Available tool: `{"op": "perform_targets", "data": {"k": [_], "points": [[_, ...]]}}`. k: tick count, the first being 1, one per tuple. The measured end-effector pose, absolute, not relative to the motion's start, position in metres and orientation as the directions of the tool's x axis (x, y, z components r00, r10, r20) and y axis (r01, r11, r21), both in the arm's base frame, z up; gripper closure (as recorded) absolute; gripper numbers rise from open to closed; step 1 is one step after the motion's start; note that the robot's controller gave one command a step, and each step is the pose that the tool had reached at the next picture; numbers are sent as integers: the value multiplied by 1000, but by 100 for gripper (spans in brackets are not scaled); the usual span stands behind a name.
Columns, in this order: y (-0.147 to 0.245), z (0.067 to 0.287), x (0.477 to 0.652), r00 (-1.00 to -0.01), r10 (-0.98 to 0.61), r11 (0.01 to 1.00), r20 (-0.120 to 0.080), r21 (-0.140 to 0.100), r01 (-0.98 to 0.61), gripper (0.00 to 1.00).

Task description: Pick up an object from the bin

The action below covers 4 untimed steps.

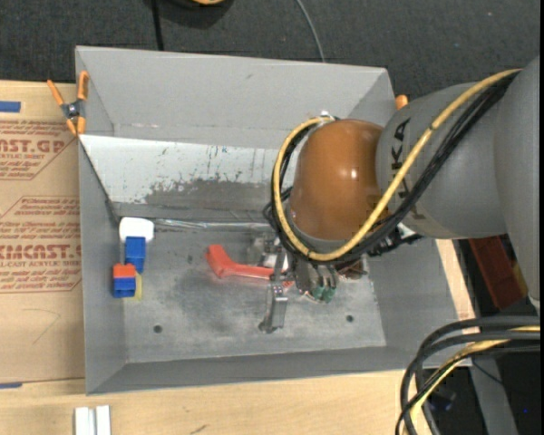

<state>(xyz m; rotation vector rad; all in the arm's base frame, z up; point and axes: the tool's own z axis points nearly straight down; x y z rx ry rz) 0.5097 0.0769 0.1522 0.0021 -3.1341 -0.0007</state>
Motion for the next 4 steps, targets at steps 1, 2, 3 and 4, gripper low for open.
{"op": "perform_targets", "data": {"k": [1,2,3,4], "points": [[77,156,511,-1000,-1,1000,0,1,-1,0],[72,151,530,-999,53,999,2,2,53,0],[55,141,557,-993,120,993,-2,1,120,0],[7,148,561,-996,-91,996,0,3,-91,0]]}}
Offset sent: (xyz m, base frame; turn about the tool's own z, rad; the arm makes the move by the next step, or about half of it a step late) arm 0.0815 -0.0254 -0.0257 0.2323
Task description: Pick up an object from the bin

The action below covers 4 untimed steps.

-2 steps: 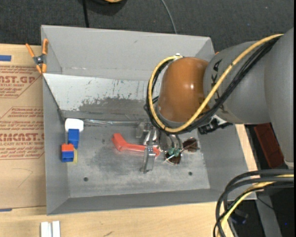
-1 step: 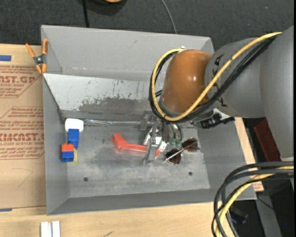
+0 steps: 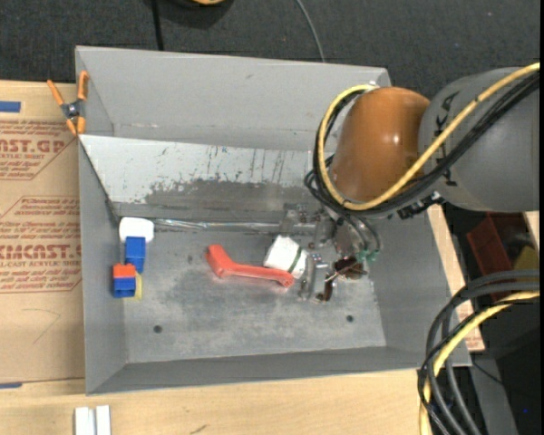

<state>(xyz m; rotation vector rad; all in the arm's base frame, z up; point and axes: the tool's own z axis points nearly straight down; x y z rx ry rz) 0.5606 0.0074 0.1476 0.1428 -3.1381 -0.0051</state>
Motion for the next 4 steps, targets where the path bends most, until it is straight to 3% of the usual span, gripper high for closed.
{"op": "perform_targets", "data": {"k": [1,2,3,4], "points": [[-21,130,577,-996,-87,996,-5,-2,-87,0],[-14,115,572,-997,81,997,-1,3,81,0],[-5,110,572,-998,-63,998,-5,0,-63,0],[-7,90,571,-998,-63,998,-5,3,-63,0]]}}
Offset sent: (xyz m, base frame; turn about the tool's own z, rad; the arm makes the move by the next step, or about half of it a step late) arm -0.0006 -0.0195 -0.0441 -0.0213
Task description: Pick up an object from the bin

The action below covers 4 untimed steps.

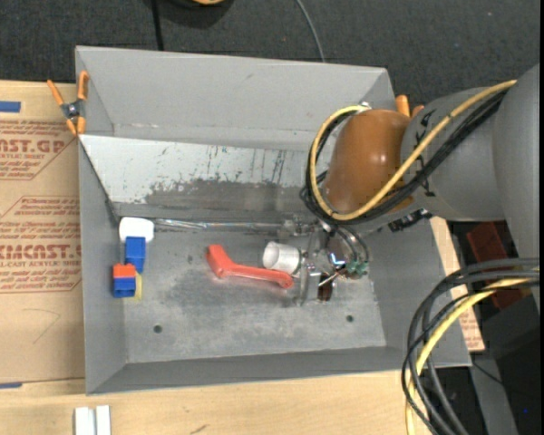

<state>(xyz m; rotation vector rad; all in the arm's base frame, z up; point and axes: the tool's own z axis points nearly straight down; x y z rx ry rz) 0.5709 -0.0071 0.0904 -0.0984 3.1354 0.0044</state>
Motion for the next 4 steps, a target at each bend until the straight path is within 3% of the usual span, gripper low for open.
{"op": "perform_targets", "data": {"k": [1,2,3,4], "points": [[-8,70,573,-980,-201,980,-6,1,-201,100],[-8,70,573,-980,-201,980,-6,1,-201,100],[-7,102,570,-979,-206,979,4,2,-206,100],[-6,144,579,-980,-198,980,-13,-1,-198,100]]}}
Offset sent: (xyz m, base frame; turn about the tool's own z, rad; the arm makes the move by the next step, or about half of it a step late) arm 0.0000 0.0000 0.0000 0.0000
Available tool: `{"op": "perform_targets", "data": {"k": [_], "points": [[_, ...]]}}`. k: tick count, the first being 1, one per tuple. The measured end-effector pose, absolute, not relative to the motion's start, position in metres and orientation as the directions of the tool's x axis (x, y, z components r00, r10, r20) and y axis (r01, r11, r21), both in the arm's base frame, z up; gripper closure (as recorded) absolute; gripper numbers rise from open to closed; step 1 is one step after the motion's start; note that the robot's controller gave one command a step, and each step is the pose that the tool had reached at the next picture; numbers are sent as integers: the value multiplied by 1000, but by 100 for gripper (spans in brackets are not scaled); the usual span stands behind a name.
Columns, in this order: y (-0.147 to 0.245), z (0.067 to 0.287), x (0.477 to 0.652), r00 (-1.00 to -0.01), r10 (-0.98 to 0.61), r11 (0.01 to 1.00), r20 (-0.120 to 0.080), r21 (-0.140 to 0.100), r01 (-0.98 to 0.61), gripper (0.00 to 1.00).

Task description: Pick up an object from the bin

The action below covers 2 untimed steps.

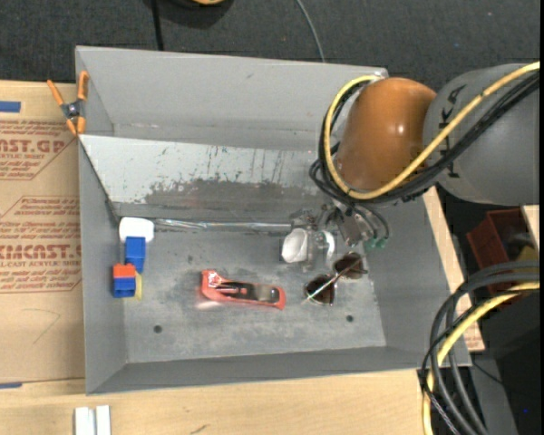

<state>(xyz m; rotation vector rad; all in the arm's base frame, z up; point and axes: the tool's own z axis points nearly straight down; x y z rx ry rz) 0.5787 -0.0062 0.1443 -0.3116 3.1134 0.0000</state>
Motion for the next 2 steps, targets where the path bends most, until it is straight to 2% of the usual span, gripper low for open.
{"op": "perform_targets", "data": {"k": [1,2], "points": [[4,173,576,-976,-218,976,2,2,-218,100],[0,238,569,-966,-259,966,-16,-2,-259,100]]}}
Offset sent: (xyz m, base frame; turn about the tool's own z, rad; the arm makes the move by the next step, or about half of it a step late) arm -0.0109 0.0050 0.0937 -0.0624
